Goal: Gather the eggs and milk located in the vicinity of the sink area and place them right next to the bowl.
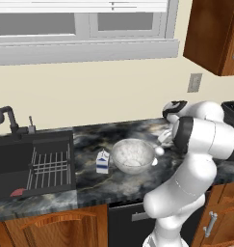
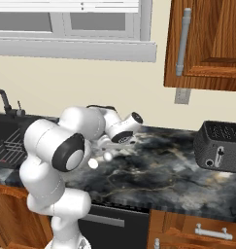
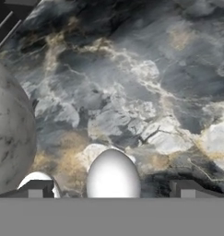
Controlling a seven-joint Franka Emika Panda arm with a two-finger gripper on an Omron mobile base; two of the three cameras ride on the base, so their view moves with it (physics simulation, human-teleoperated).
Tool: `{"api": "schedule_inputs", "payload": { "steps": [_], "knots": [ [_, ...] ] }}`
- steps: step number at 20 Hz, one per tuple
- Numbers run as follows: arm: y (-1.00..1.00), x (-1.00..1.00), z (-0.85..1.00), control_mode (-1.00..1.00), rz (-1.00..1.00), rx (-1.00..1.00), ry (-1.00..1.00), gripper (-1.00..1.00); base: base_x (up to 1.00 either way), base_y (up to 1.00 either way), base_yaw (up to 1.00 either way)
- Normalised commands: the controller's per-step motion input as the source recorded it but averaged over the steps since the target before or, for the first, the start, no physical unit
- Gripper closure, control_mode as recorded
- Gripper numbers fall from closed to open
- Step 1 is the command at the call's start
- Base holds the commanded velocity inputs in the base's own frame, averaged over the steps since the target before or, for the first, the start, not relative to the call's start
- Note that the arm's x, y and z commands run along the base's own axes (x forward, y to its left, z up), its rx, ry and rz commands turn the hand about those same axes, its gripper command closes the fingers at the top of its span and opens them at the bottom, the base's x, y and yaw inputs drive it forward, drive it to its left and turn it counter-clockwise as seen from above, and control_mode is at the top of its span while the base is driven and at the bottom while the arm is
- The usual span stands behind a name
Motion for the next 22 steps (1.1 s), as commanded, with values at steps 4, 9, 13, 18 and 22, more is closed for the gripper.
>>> {"api": "schedule_inputs", "payload": {
  "steps": [4, 9, 13, 18, 22],
  "knots": [
    [0.0, 0.0, -0.16, -1.0, 0.0, 0.0, 0.0, -1.0, 0.0, 0.0, 0.0],
    [0.02, -0.05, -0.18, -1.0, 0.03, 0.0, 0.0, -1.0, 0.0, 0.0, 0.0],
    [0.06, -0.12, -0.03, -1.0, 0.07, 0.0, -0.01, -1.0, 0.0, 0.0, 0.0],
    [0.12, -0.11, 0.0, -1.0, 0.07, 0.0, -0.01, -1.0, 0.0, 0.0, 0.0],
    [0.11, -0.11, 0.0, -1.0, 0.08, 0.0, 0.0, -1.0, 0.0, 0.0, 0.0]
  ]
}}
